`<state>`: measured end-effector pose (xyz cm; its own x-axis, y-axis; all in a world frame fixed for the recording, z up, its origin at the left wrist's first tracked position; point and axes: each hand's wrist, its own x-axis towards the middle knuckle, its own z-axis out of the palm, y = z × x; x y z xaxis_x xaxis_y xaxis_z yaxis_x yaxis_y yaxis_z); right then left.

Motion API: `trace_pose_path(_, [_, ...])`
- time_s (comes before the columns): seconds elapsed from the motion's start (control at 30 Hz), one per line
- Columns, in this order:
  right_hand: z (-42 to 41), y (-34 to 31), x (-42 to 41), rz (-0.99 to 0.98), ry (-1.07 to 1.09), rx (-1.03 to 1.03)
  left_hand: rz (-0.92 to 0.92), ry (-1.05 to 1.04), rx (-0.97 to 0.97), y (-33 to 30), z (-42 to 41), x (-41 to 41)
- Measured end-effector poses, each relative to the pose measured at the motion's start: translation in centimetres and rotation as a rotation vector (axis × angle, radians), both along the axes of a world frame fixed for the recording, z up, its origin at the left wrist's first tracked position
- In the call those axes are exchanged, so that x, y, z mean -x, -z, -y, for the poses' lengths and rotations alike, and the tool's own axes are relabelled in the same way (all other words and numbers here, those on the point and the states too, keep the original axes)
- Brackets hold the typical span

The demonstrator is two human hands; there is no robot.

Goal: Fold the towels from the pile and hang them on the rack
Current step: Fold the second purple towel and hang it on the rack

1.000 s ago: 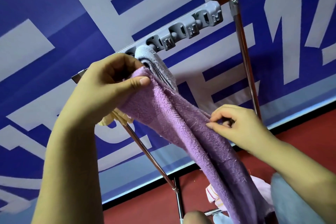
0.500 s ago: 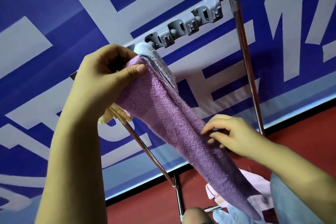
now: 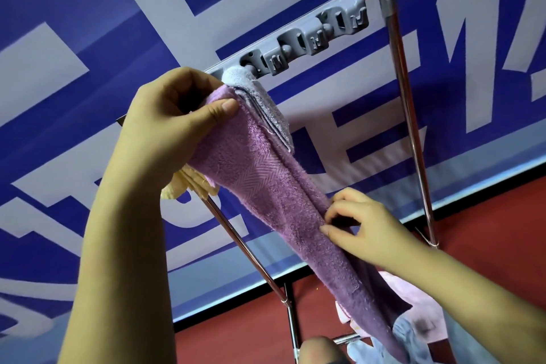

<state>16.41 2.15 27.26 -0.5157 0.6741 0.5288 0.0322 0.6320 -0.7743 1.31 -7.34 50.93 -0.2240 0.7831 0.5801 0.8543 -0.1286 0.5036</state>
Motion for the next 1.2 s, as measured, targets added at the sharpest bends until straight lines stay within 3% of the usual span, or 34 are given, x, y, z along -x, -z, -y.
trace_pose_path(0.23, [-0.9, -0.3, -1.1, -0.189, -0.168, 0.371, -0.111, -0.074, -0.003, 0.4, 0.4, 1.8])
trace_pose_path(0.37, [-1.2, -0.4, -1.5, -0.164, -0.15, 0.372, -0.145, -0.065, 0.042, 0.5, 0.6, 2.4])
trace_pose_path(0.57, [-1.0, -0.9, -2.5, 0.011, 0.024, 0.087, -0.124, -0.035, 0.079, 0.1, 0.8, 2.8])
trace_pose_path(0.73, [-0.7, -0.7, -2.4, 0.152, -0.029, -0.265, -0.118, -0.034, 0.059, 0.4, 0.7, 2.7])
trace_pose_path(0.97, [-0.2, -0.5, -1.9, 0.286, -0.26, 0.041, -0.132, 0.004, 0.07, 0.4, 0.6, 2.5])
trace_pose_path(1.2, [0.6, -1.5, -2.0, 0.457, -0.481, 0.259, -0.23, -0.083, -0.052, 2.7, -1.4, 1.9])
